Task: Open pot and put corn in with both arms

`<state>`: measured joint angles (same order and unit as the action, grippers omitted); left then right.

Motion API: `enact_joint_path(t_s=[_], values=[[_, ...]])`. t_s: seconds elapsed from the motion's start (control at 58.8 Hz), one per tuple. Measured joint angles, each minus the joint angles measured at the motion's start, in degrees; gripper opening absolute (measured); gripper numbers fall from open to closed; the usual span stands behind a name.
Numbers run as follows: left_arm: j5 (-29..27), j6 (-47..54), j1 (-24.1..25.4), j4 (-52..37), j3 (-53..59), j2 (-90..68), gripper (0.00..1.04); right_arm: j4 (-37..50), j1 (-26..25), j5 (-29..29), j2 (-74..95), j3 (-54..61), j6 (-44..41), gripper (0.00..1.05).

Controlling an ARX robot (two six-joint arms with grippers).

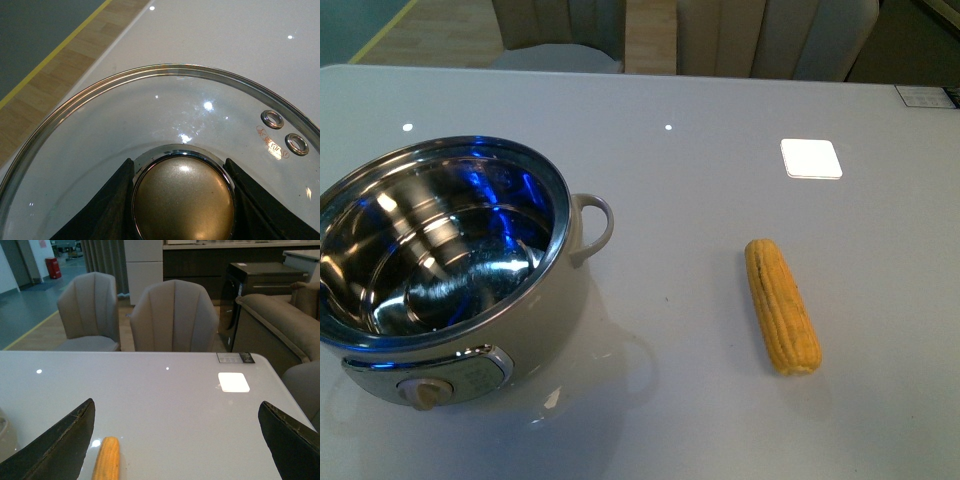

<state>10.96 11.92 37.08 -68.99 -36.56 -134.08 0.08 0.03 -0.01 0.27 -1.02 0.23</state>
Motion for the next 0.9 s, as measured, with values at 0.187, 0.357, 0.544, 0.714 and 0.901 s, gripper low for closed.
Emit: enact_joint_path(t_s=[0.187, 0.357, 0.544, 0.714, 0.901], values=[[0.59, -0.20, -0.42, -1.40, -2.10, -4.96, 0.45, 0.00, 0.00, 0.00, 0.00, 0.00, 0.00, 0.96], [0.90, -0.28, -0.50, -2.40, -3.19, -7.54, 0.45, 0.00, 0.00, 0.00, 0.00, 0.00, 0.00, 0.96], [1.25, -0.28, -0.55, -3.67, -3.78, -9.09, 0.45, 0.00, 0.00, 0.00, 0.00, 0.00, 0.00, 0.96], [1.31, -0.94, -0.61, -4.52, -3.98, -10.73, 0.45, 0.00, 0.00, 0.00, 0.00, 0.00, 0.00, 0.96], [1.03, -1.18, -1.09, -5.14, -4.42, -11.37, 0.45, 0.00, 0.00, 0.00, 0.00, 0.00, 0.00, 0.96]])
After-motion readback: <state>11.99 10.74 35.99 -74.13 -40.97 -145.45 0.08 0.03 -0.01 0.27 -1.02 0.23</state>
